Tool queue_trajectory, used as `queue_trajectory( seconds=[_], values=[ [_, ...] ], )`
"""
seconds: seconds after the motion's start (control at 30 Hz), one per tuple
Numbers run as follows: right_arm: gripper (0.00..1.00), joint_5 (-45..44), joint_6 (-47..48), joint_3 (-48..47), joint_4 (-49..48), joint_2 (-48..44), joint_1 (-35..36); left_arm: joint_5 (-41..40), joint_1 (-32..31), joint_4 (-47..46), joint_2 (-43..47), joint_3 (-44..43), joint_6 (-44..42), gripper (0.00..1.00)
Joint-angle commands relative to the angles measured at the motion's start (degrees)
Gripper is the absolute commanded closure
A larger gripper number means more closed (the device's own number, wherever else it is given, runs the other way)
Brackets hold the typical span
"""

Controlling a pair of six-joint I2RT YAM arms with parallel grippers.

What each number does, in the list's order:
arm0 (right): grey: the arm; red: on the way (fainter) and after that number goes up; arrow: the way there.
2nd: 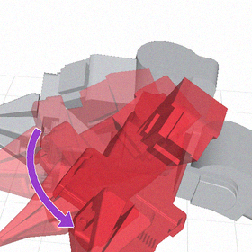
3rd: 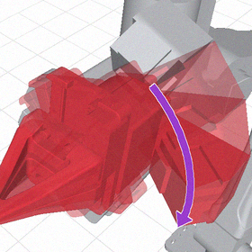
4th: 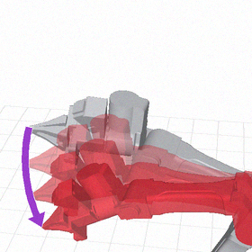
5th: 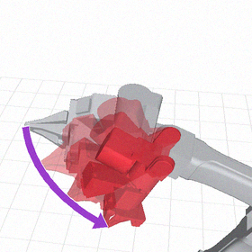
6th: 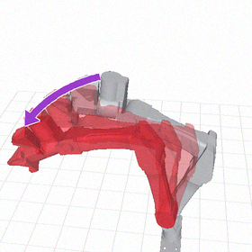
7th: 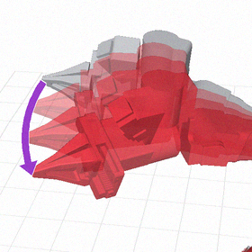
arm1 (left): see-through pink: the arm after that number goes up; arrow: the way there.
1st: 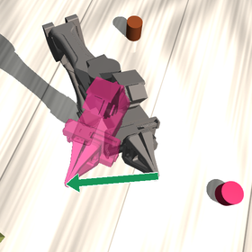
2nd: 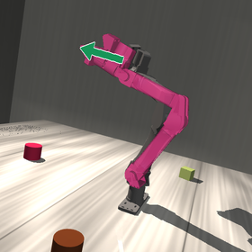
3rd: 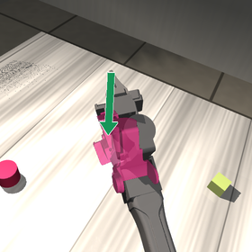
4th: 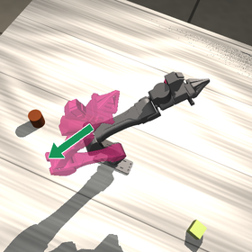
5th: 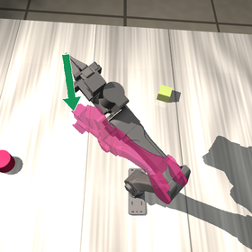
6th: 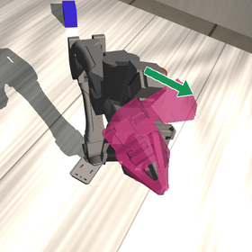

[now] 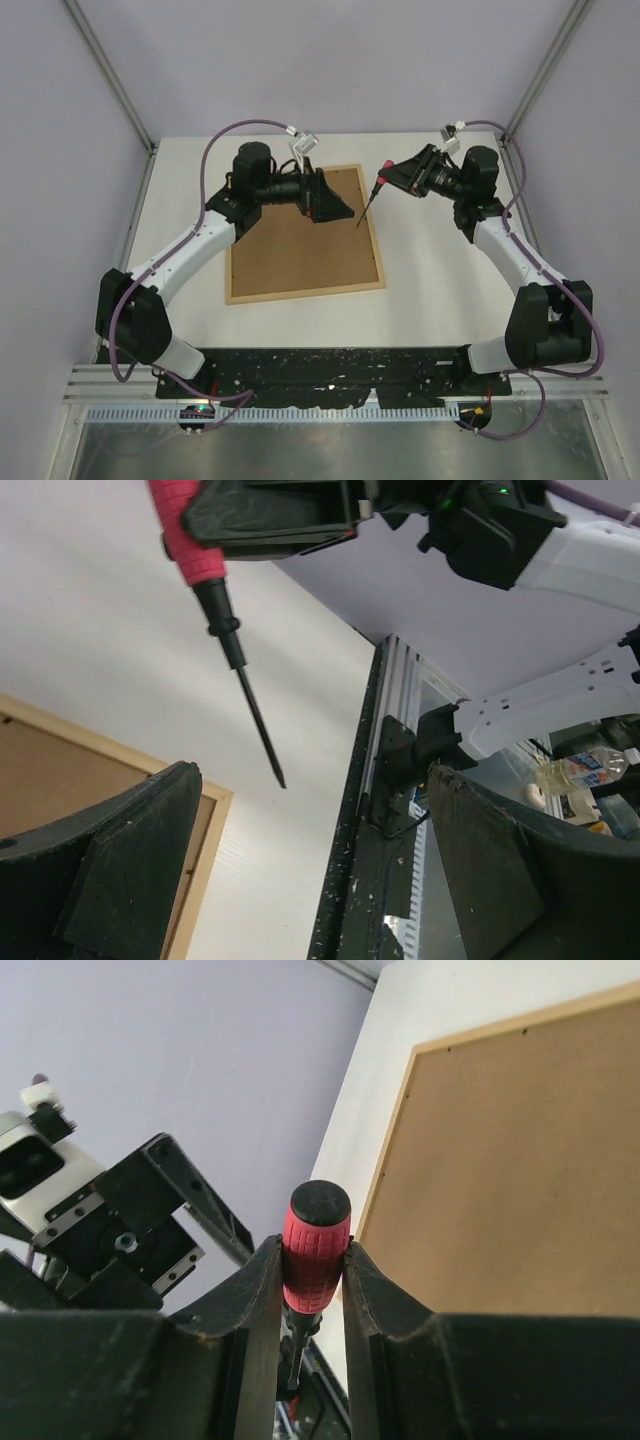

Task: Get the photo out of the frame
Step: Pick up the screwdriver from the center of the board.

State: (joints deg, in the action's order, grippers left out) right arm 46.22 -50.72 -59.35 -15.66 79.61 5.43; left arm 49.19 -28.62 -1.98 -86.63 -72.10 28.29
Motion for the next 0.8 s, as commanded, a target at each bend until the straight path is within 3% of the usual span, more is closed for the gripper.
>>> queue_trajectory(
  seconds=[0.0,0.27,0.47,0.7,0.77],
  values=[
    [0.92,1.9,-10.3,0.7,-12.5,-1.7,-0.2,3.5,-2.5,-5.9,0.3,-0.2,4.1,0.0],
    [0.92,1.9,-13.7,3.1,-14.6,-3.0,0.5,1.4,-4.4,-2.8,-1.0,-1.0,1.4,0.02],
    [0.92,-0.3,-12.8,4.0,-12.1,-4.1,2.2,0.5,-5.3,-0.6,-2.0,-2.4,-0.3,0.14],
    [0.92,-2.5,-11.2,4.3,-9.9,-4.6,3.6,1.3,-6.7,1.3,-2.8,-3.9,-1.5,0.47],
    [0.92,-3.1,-10.0,4.0,-8.7,-4.7,3.7,1.2,-6.8,1.5,-2.8,-3.9,-1.8,0.72]
  ],
)
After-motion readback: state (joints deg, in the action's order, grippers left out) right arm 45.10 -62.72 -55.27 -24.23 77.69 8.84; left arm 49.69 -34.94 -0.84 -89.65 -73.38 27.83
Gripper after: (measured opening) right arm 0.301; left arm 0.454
